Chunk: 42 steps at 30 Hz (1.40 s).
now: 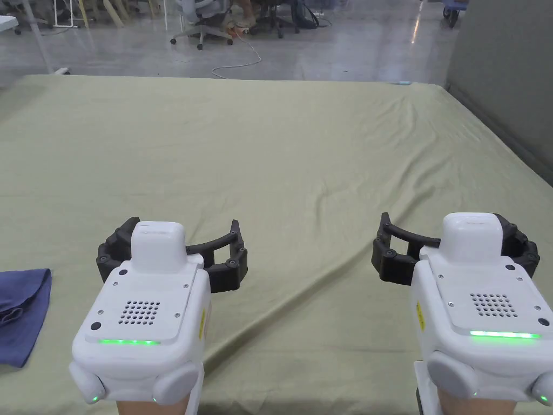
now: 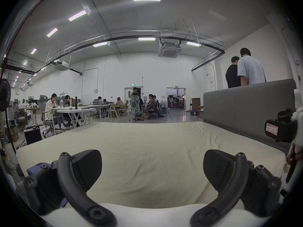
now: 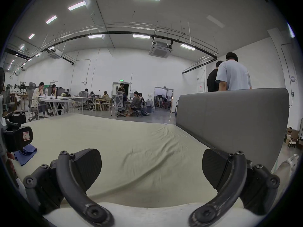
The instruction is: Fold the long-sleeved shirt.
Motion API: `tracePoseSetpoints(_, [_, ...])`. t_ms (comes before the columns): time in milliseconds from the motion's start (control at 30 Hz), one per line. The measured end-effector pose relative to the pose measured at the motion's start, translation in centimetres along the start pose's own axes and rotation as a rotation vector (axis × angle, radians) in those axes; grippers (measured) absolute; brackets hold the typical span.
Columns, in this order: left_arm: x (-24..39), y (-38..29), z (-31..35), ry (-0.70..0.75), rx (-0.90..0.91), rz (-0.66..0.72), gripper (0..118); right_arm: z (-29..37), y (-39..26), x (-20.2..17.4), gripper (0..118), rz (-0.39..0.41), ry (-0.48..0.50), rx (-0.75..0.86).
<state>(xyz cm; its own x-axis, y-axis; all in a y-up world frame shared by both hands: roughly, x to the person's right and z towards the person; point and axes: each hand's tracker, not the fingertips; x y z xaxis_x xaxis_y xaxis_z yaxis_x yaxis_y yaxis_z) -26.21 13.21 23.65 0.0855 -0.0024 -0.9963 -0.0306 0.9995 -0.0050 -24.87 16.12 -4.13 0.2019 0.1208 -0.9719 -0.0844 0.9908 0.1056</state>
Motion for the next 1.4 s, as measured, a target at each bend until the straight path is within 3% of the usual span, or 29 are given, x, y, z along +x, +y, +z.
tracePoseSetpoints(1400, [0.06, 0.18, 0.38, -0.041, -0.033, 0.028, 118, 0.0, -0.41, -0.21, 118, -0.009, 0.015, -0.014])
